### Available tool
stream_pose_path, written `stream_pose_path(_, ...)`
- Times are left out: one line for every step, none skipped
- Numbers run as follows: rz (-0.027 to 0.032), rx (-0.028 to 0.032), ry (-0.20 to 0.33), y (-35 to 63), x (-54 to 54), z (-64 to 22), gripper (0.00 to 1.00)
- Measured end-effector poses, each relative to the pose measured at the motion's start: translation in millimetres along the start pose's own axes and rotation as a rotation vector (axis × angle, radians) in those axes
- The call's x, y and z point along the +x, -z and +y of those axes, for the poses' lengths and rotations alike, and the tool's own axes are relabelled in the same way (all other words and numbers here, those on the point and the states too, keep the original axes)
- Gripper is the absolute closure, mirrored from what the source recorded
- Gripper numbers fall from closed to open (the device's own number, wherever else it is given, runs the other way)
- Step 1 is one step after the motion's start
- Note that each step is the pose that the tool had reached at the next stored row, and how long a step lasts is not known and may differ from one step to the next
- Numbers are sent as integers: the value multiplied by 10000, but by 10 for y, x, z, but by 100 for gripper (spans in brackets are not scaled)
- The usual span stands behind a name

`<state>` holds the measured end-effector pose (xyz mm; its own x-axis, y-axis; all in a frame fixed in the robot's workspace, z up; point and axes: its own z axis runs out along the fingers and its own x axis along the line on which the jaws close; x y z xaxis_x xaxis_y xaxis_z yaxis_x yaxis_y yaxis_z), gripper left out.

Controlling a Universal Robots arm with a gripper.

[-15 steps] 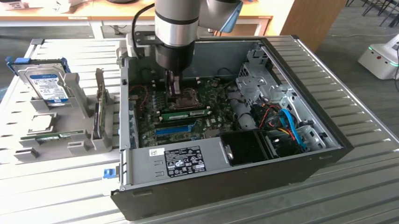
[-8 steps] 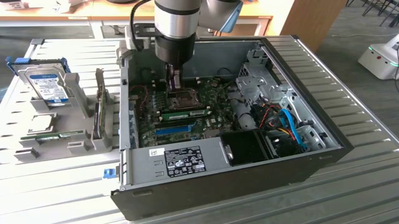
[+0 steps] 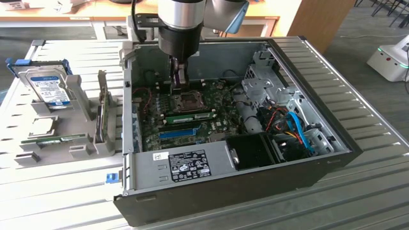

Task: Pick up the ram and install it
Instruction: 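Press down the ram until it locks into place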

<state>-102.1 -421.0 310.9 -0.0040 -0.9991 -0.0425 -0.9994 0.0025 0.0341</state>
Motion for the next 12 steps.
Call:
stream_pose_path(1,-1,0,19,-1,1,89)
stream_pose_path(0,0,0,38,-1,1,89)
stream_pose_path(0,0,0,56,-2,2,89)
stream_pose_path(0,0,0,73,-3,2,89)
stream_pose_path(0,0,0,90,-4,3,89)
stream_pose_path(0,0,0,107,-5,4,89)
stream_pose_path(0,0,0,124,-5,4,89)
stream_pose_path(0,0,0,140,-6,5,89)
stream_pose_path(0,0,0,154,-7,5,89)
stream_pose_path(-1,0,0,166,-7,5,89)
stream_pose_path(0,0,0,178,-8,6,89)
stream_pose_path(0,-1,0,191,-8,7,89)
